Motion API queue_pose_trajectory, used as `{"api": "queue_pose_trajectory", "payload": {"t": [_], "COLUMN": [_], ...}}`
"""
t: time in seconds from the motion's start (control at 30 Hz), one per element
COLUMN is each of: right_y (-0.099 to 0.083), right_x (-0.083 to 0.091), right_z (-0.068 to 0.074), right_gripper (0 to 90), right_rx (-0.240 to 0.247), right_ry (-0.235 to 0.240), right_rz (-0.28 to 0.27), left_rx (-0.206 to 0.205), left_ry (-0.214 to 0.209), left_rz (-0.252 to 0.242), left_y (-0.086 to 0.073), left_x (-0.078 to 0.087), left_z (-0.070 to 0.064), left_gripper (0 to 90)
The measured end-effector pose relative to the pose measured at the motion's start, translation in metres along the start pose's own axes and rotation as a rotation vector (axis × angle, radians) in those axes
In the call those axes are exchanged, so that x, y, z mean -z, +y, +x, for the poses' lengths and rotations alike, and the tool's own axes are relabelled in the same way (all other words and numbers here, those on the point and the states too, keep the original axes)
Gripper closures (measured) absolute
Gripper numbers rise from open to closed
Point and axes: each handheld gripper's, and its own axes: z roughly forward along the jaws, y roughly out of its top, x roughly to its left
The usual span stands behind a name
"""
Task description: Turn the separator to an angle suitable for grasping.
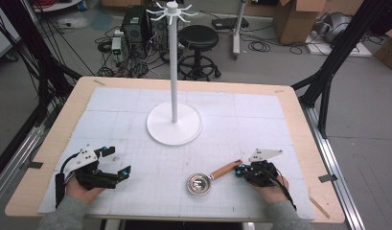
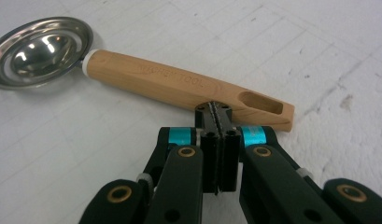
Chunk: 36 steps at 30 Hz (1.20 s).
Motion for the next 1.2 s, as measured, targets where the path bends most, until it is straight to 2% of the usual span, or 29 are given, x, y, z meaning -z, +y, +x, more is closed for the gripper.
{"api": "queue_pose_trajectory", "payload": {"t": [0.43,1.2], "right_y": [0.013,0.036], "right_x": [-0.016,-0.041], "right_z": [-0.003,-0.004], "right_gripper": [90.0,90.0], "right_rx": [0.031,0.039], "right_ry": [-0.024,-0.027], "right_rz": [-0.015,-0.022], "left_rx": [-0.012,-0.008], "left_ry": [0.011,0.014], "left_rz": [-0.017,-0.016], "left_y": [0.000,-0.001], "left_x": [0.003,0.005], "left_z": [-0.002,-0.001], "left_gripper": [1.8,1.8]}}
